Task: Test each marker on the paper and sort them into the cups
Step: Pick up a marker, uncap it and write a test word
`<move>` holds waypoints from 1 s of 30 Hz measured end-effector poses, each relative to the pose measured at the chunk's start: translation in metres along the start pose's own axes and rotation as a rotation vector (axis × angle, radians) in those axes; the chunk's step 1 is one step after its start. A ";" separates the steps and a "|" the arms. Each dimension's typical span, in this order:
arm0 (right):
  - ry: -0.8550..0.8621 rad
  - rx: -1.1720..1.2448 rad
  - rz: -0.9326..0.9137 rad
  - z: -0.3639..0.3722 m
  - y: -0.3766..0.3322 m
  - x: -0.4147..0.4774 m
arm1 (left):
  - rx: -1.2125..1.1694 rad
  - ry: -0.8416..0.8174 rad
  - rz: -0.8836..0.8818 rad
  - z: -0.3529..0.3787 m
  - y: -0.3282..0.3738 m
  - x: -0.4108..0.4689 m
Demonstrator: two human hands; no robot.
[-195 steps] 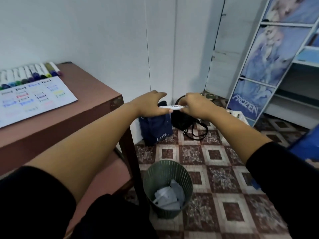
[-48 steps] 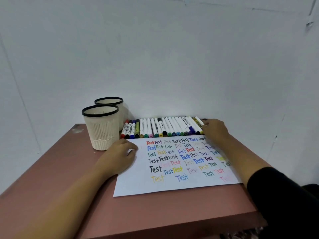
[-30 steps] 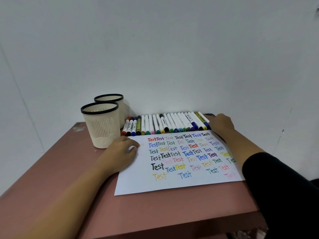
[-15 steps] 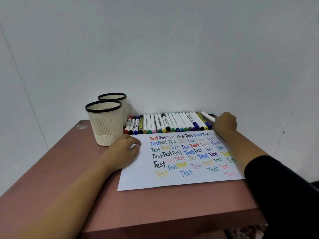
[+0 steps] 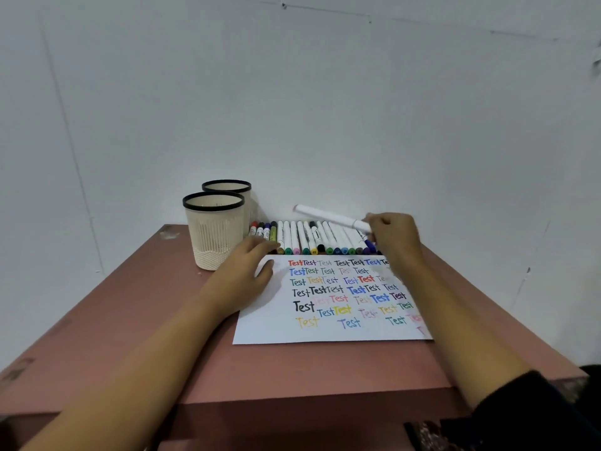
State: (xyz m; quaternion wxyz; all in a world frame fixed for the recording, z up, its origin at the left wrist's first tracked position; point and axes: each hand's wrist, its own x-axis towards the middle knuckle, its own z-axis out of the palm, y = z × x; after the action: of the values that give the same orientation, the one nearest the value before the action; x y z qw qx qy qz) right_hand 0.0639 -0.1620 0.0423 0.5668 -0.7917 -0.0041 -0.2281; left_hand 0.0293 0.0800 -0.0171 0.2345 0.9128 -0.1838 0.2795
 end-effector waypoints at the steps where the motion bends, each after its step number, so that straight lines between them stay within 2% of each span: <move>1: -0.025 0.035 0.004 0.007 -0.003 -0.009 | 0.001 0.023 0.036 -0.001 0.001 -0.001; 7: -0.088 0.214 0.185 0.036 -0.001 -0.038 | 0.094 0.023 0.094 -0.002 0.005 -0.007; 10: -0.069 0.217 0.261 0.037 0.000 -0.040 | 0.060 0.017 0.045 -0.004 0.010 -0.008; 14: -0.087 0.312 0.356 0.037 0.001 -0.039 | 0.033 0.023 0.065 -0.002 0.012 -0.005; 20: -0.413 0.755 0.493 0.040 0.003 -0.044 | -0.031 -0.027 0.043 -0.002 0.009 -0.003; 23: -0.545 0.819 0.489 0.040 0.004 -0.048 | -0.058 -0.039 0.003 -0.003 0.013 -0.002; 26: -0.650 0.728 0.399 0.044 0.005 -0.054 | -0.098 -0.042 0.011 -0.004 0.016 -0.002; 30: -0.672 0.657 0.342 0.052 0.008 -0.056 | -0.091 -0.047 0.001 -0.003 0.016 -0.003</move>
State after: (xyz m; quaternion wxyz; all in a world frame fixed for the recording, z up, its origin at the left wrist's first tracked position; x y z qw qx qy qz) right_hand 0.0341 -0.1044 0.0015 0.7829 -0.5903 -0.1283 0.1492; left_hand 0.0183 0.0691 -0.0112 0.2712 0.9074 -0.2023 0.2493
